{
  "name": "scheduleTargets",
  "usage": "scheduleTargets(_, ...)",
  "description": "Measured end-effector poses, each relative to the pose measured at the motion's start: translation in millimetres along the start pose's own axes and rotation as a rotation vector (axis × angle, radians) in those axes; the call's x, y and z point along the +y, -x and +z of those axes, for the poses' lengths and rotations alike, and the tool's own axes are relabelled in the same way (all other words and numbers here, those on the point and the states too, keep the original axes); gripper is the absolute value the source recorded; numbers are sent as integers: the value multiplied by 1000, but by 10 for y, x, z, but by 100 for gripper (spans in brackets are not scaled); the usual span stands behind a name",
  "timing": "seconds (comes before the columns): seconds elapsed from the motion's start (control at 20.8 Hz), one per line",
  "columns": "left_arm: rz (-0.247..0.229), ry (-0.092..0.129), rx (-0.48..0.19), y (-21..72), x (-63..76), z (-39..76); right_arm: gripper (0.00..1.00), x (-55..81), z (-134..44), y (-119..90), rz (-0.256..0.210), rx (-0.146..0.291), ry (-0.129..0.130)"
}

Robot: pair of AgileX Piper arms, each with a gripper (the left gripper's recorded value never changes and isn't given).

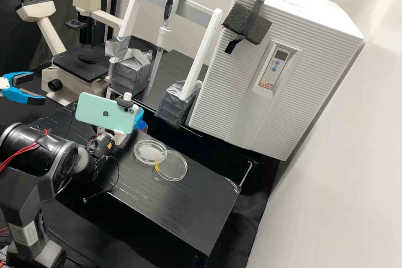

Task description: Close the bottle

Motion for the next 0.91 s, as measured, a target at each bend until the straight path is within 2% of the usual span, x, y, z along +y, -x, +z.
scheduleTargets(0.91,-8,12,6,22,-35,8,0,-13,17,-18,11,7,3)
